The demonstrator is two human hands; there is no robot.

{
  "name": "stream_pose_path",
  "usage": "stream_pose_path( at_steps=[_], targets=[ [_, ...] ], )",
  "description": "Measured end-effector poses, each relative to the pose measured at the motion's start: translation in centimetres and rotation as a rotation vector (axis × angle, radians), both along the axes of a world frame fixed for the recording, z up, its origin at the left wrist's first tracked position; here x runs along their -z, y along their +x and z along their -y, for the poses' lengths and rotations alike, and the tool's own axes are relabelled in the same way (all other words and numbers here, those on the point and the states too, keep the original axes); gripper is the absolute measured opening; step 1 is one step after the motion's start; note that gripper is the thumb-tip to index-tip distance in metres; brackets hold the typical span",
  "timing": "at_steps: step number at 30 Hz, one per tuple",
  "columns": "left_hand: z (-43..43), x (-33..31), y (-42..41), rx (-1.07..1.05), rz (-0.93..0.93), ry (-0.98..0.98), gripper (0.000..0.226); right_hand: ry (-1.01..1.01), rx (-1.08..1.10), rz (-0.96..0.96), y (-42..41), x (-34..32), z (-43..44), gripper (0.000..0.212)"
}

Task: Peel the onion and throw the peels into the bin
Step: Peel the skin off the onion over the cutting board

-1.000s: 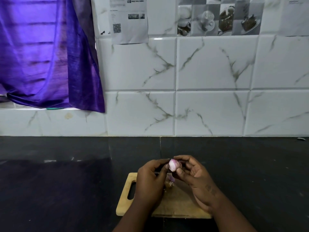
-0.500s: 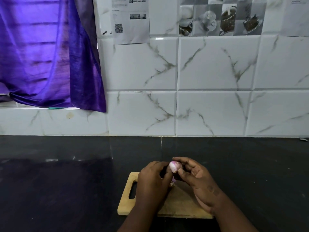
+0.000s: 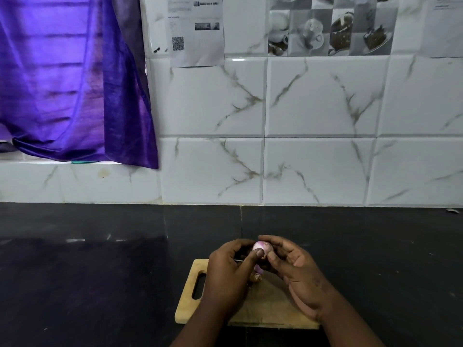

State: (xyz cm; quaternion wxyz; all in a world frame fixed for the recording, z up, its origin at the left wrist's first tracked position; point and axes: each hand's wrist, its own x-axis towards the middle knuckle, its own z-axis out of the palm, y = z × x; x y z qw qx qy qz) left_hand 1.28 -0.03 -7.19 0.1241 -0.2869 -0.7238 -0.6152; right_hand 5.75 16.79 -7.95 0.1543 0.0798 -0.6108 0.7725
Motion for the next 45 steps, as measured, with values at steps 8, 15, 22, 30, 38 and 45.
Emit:
stream_pose_path(
  at_steps=[8,15,22,30,38,45],
  targets=[
    [0.1,0.3,-0.4,-0.023,-0.045,-0.021,0.014,-0.01,-0.003,0.022,0.2,-0.2,0.1,0.036],
    [-0.2,0.5,-0.4,-0.163,-0.213,-0.121,0.015,0.031,0.011,0.02,0.2,-0.2,0.1,0.037],
    [-0.3,0.5,-0.5,-0.227,-0.207,-0.144,0.015,0.065,-0.009,0.026,0.4,-0.4,0.2,0.038],
    [-0.2,0.9,-1.3,-0.284,-0.069,-0.133,0.018,-0.016,-0.053,0.049,0.5,-0.3,0.2,0.033],
    [-0.2,0.8,-1.0,-0.202,-0.056,-0.168,0.011,-0.089,-0.012,0.023,0.4,-0.5,0.4,0.03],
    [-0.3,0.4,-0.4,-0.129,-0.013,-0.118,0.016,-0.035,0.109,-0.001,0.5,-0.5,0.4,0.024]
  ],
)
